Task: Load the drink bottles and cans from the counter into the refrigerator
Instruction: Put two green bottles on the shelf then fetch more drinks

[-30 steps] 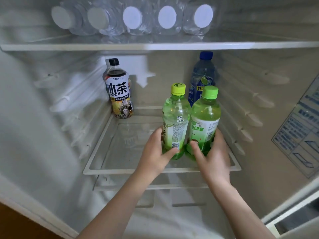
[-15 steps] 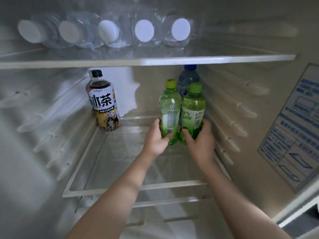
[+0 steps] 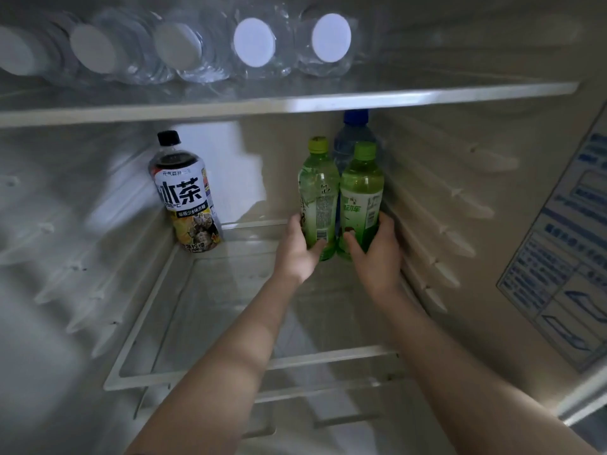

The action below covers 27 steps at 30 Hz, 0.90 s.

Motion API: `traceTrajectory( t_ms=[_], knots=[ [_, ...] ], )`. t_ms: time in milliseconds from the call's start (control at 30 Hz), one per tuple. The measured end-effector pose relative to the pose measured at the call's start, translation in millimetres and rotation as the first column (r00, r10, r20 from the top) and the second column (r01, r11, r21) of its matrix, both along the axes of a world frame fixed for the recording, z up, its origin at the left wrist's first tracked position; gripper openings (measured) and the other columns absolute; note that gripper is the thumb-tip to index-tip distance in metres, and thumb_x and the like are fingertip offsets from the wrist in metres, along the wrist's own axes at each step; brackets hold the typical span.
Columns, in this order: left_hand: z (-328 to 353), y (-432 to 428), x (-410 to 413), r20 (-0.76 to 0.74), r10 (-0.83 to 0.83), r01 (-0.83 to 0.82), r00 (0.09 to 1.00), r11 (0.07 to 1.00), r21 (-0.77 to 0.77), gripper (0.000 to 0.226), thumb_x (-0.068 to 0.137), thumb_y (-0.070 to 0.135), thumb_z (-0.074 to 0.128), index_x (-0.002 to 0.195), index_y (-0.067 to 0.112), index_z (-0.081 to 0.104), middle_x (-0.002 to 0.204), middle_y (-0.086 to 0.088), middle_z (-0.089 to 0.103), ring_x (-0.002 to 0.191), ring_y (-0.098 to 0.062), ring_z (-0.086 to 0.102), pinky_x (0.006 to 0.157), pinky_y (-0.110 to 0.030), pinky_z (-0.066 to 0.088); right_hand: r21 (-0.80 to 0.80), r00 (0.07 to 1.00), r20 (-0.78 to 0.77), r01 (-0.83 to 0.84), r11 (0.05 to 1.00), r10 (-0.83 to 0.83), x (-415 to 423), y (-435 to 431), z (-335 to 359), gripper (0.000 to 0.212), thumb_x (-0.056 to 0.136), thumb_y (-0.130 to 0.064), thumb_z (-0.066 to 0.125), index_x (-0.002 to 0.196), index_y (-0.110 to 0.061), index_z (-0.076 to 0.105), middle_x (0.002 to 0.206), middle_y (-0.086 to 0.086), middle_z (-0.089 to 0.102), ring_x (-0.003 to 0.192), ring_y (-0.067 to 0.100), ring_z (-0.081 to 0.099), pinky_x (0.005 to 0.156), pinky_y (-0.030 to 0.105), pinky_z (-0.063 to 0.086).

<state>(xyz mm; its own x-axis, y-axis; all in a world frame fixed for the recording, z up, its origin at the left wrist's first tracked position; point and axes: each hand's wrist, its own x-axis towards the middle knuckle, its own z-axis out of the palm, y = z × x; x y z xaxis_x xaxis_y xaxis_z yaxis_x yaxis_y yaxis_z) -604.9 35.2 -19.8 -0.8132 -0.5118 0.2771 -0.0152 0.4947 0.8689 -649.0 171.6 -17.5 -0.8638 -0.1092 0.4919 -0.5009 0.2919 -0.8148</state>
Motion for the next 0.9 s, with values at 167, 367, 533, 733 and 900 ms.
traceTrajectory(
  t_ms=[167, 367, 533, 733, 900],
  knots=[
    [0, -1, 3, 0.016, -0.024, 0.023, 1.000, 0.999, 0.040, 0.064, 0.085, 0.018, 0.069, 0.138, 0.019, 0.034, 0.131, -0.001, 0.056, 0.119, -0.019, 0.054, 0.102, -0.044, 0.045, -0.018, 0.999, 0.031, -0.018, 1.000, 0.019, 5, 1, 3, 0.057, 0.081, -0.016, 0.070, 0.130, -0.010, 0.042, 0.123, 0.005, 0.058, 0.110, 0.019, 0.057, 0.087, 0.026, 0.044],
    [8, -2, 24, 0.083, -0.121, 0.115, 0.989, 0.991, 0.074, 0.074, 0.096, 0.024, 0.055, 0.152, 0.017, 0.007, 0.158, -0.003, 0.020, 0.144, -0.017, 0.022, 0.117, -0.031, 0.016, 0.064, 0.996, 0.082, 0.015, 0.998, -0.020, 26, 12, 8, 0.055, 0.087, -0.024, 0.064, 0.136, -0.009, 0.042, 0.128, 0.008, 0.058, 0.115, 0.023, 0.055, 0.092, 0.025, 0.042],
    [17, 25, 77, -0.130, -0.054, 0.058, 0.990, 0.998, 0.023, 0.049, 0.099, 0.026, 0.047, 0.144, 0.015, 0.031, 0.146, 0.003, 0.038, 0.135, -0.011, 0.035, 0.110, -0.022, 0.026, 0.073, 0.995, 0.071, 0.062, 0.995, -0.067, 74, 35, 2, 0.039, 0.092, -0.026, 0.057, 0.127, -0.011, 0.053, 0.120, 0.001, 0.060, 0.113, 0.019, 0.055, 0.086, 0.021, 0.038],
    [-11, 91, 172, -0.368, -0.248, 0.266, 0.896, 0.964, -0.004, 0.025, 0.094, 0.031, 0.043, 0.117, 0.040, 0.048, 0.121, 0.021, 0.055, 0.118, -0.002, 0.051, 0.098, -0.018, 0.040, 0.166, 0.994, -0.083, 0.080, 0.983, -0.067, 180, 106, -26, 0.019, 0.088, -0.011, 0.056, 0.105, -0.012, 0.064, 0.104, -0.004, 0.064, 0.099, 0.010, 0.059, 0.084, 0.028, 0.049],
    [-53, 158, 226, -0.213, -0.637, 0.664, 0.741, 0.742, 0.093, 0.020, 0.097, 0.037, 0.040, 0.109, 0.035, 0.056, 0.108, 0.016, 0.062, 0.106, -0.009, 0.060, 0.087, -0.013, 0.042, 0.267, 0.963, -0.021, 0.265, 0.927, -0.269, 278, 180, -75, 0.019, 0.087, -0.019, 0.048, 0.098, -0.017, 0.063, 0.095, -0.011, 0.062, 0.087, 0.004, 0.057, 0.074, 0.018, 0.044]
  ],
)
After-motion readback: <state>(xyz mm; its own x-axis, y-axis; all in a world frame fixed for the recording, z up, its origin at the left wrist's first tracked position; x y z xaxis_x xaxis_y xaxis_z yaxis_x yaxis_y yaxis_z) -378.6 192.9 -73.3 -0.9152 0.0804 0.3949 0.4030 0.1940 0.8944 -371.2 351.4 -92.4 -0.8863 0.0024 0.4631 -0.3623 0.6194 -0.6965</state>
